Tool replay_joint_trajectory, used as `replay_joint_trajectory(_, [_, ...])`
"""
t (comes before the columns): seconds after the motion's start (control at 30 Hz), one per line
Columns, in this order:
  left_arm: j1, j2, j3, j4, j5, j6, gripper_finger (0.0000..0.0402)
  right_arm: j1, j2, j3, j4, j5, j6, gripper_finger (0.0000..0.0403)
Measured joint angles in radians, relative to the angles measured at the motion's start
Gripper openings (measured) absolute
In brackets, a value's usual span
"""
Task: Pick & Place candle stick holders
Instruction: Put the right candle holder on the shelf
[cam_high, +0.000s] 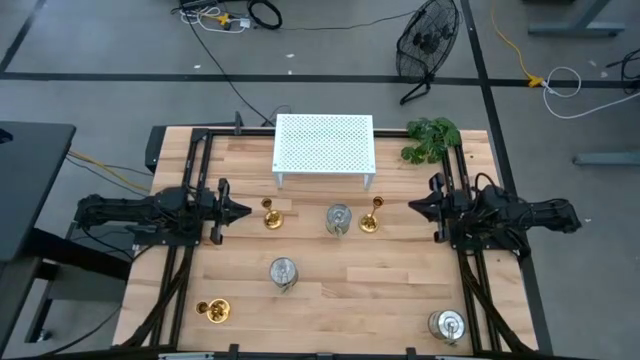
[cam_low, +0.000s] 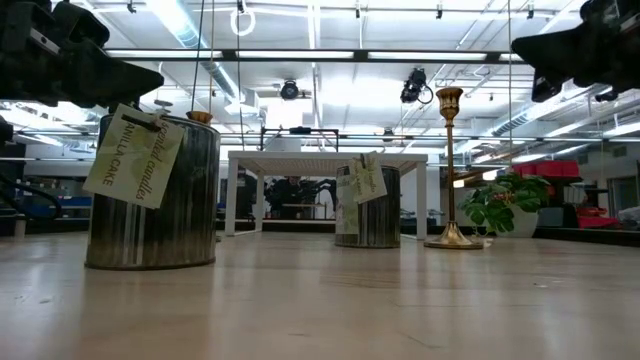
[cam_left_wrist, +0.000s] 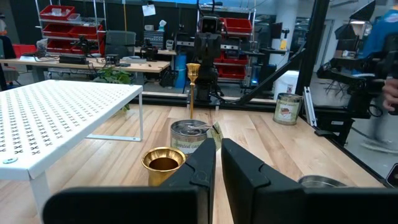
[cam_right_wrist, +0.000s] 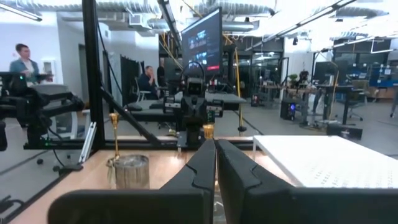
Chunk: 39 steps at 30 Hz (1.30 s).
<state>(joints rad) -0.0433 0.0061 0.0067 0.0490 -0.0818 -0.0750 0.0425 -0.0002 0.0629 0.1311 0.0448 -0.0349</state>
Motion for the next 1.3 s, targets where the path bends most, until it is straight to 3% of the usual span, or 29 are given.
replay_joint_trajectory(0.47, [0.0, 0.0, 0.0, 0.0, 0.0, 0.0, 0.0032, 0.0, 0.021, 0.127, -0.031, 0.06, 0.001, 0.0021])
replay_joint_trajectory(0.87, [0.0, 0.0, 0.0, 0.0, 0.0, 0.0, 0.0032, 0.0, 0.214, 0.318, -0.117, 0.079, 0.0, 0.0021])
replay_joint_trajectory(1.3, [0.0, 0.0, 0.0, 0.0, 0.0, 0.0, 0.0032, 0.0, 0.351, 0.329, -0.211, 0.068, 0.0, 0.0021])
